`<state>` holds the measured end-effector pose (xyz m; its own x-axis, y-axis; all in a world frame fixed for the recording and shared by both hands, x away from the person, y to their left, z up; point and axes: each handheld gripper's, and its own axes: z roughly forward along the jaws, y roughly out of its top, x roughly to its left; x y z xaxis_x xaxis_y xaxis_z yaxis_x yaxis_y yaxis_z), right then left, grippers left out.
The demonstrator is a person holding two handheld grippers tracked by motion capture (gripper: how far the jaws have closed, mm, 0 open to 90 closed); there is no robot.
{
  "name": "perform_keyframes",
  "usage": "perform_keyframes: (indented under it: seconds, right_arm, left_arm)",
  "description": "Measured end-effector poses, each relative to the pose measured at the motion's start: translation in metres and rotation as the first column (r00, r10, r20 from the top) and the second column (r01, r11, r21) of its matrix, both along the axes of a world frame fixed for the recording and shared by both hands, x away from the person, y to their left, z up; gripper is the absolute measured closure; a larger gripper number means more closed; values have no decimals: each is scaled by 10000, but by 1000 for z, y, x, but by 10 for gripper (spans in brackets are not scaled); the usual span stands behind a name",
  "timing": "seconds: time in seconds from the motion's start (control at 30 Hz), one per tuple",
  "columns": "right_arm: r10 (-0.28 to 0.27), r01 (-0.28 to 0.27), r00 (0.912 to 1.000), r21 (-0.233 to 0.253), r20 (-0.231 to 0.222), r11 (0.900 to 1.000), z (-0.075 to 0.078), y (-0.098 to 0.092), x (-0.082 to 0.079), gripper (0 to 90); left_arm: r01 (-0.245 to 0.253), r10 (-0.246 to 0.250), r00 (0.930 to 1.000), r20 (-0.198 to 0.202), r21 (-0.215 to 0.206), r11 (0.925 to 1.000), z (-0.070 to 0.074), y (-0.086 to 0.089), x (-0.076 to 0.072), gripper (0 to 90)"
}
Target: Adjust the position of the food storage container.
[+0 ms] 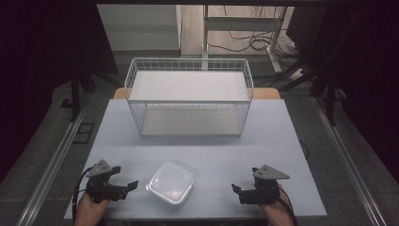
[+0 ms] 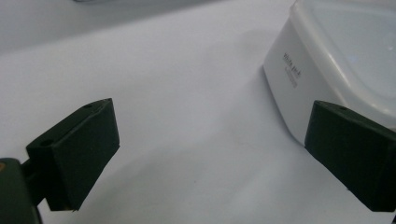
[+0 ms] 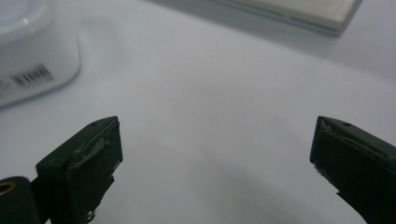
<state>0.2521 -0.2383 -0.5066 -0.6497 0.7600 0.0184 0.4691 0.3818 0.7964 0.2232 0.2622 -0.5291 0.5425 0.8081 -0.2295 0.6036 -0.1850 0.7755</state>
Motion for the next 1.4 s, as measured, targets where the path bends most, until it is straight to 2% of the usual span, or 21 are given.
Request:
perform_keyframes:
  seconds: [0.1, 0.17, 0.3, 0.43, 0.5, 0.6, 0.67, 0.83, 0.97, 1.03, 1.1, 1.13, 1.23, 1.4]
  right_arm:
    - [172, -171, 9997, 22, -182, 9999, -2, -1, 2, 0]
    - [187, -188, 9997, -40, -168, 9998, -2, 2, 3, 0]
    - [413, -427, 9988, -563, -253, 9975, -5, 3, 3, 0]
    - [477, -497, 9984, -705, -292, 9963, -5, 4, 3, 0]
    - [546, -572, 9978, -727, -370, 9957, -4, 4, 2, 0]
    - [550, -581, 9971, -590, -528, 9966, -3, 5, 2, 0]
    - [535, -568, 9968, -546, -601, 9969, -2, 6, 2, 0]
    - [559, -603, 9959, -606, -711, 9963, -1, 9, 1, 16]
    - [583, -625, 9961, -638, -659, 9960, 1, 11, -1, 69]
    - [575, -613, 9964, -609, -617, 9963, 3, 13, -2, 92]
    - [627, -655, 9962, -461, -599, 9968, 5, 16, -3, 124]
    - [716, -744, 9955, -447, -622, 9962, 6, 18, -4, 145]
    - [902, -925, 9943, -383, -567, 9950, 8, 25, -6, 187]
    - [1387, -1383, 9886, 107, -593, 9903, 12, 38, -9, 257]
  left_arm:
    - [-5, 6, 10000, -62, 131, 9999, -2, -1, 1, 19]
    - [32, -32, 10000, -68, 27, 10000, -2, -1, 2, 19]
    - [4, -4, 10000, -29, 82, 10000, -3, 0, 2, 17]
    - [-121, 122, 9999, -121, 109, 9999, -3, 1, 2, 16]
    - [-118, 121, 9998, -180, 150, 9998, -3, 1, 2, 16]
    - [47, -51, 9995, -320, -109, 9999, -3, 1, 3, 18]
    - [74, -77, 9995, -312, -100, 9999, -3, 1, 3, 30]
    - [167, -157, 9994, -301, 314, 9994, -1, -3, 1, 70]
    - [262, -251, 9995, -175, 684, 9973, 2, -8, 0, 129]
    - [353, -344, 9993, -136, 713, 9968, 3, -9, -1, 177]
    - [457, -450, 9989, -124, 619, 9970, 5, -11, -1, 231]
    - [573, -567, 9983, -140, 516, 9970, 5, -11, -1, 296]
    - [752, -743, 9970, -220, 431, 9962, 6, -14, 0, 347]
    - [1146, -1130, 9927, -418, 386, 9927, 6, -23, 2, 503]
